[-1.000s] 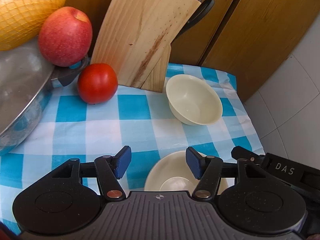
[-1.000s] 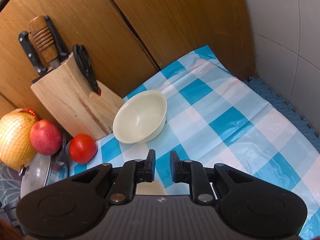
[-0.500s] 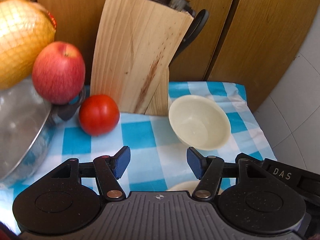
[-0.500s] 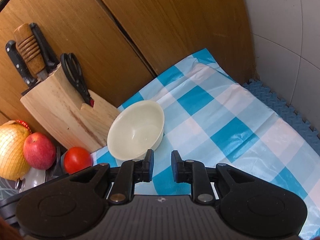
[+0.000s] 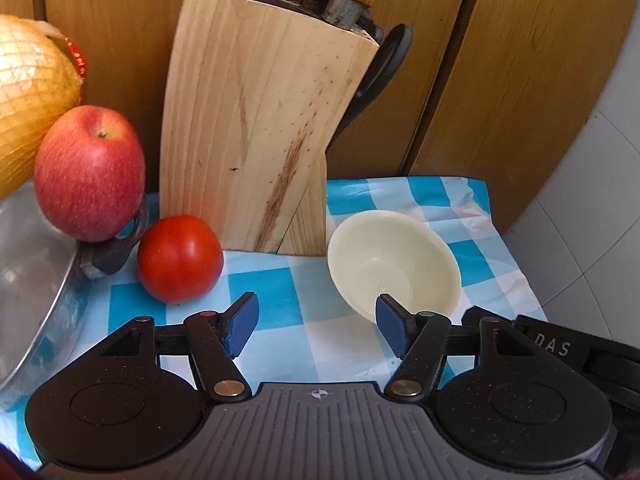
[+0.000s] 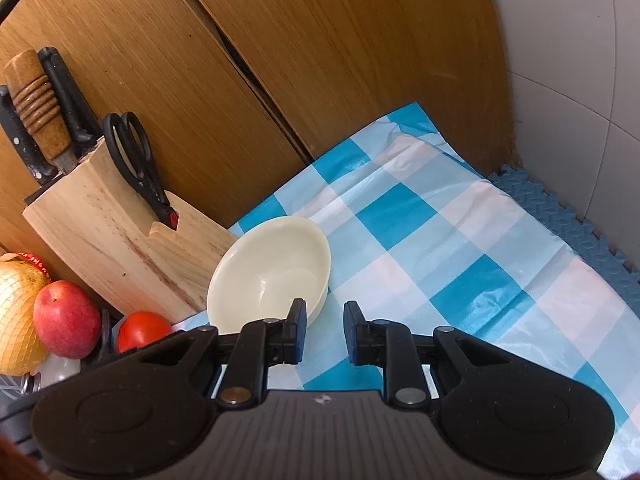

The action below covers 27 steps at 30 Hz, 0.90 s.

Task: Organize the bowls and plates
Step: 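Move both grippers toward the last cream bowl beside the knife block, then close both grippers on the rim of the last cream bowl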

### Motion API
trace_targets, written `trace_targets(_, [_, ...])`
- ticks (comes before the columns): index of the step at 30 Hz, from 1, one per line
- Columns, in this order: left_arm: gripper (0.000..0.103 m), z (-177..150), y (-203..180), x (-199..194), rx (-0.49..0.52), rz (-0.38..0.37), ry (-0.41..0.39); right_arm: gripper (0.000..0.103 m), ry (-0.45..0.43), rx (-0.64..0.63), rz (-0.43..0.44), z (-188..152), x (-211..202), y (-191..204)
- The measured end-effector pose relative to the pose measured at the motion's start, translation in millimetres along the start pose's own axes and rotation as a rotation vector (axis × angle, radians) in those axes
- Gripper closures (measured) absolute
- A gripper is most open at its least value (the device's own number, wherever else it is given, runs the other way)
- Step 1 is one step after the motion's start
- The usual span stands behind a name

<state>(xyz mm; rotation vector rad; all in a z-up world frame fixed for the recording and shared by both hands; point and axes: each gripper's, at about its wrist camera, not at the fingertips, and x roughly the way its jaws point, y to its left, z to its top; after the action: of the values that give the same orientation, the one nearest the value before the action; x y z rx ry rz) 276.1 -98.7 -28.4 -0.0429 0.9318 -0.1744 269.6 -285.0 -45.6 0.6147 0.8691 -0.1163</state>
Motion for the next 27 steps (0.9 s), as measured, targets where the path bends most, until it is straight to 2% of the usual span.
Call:
trace_targets(8, [0.028,2,-6,9,0.051,0.018,-0.003,0.079,-0.031,0.013,0.008,7,4,1])
trace_targets(27, [0.025,3,-6,31,0.028,-0.006,0.015,0.079,-0.019,0.007,-0.007,12,23,-2])
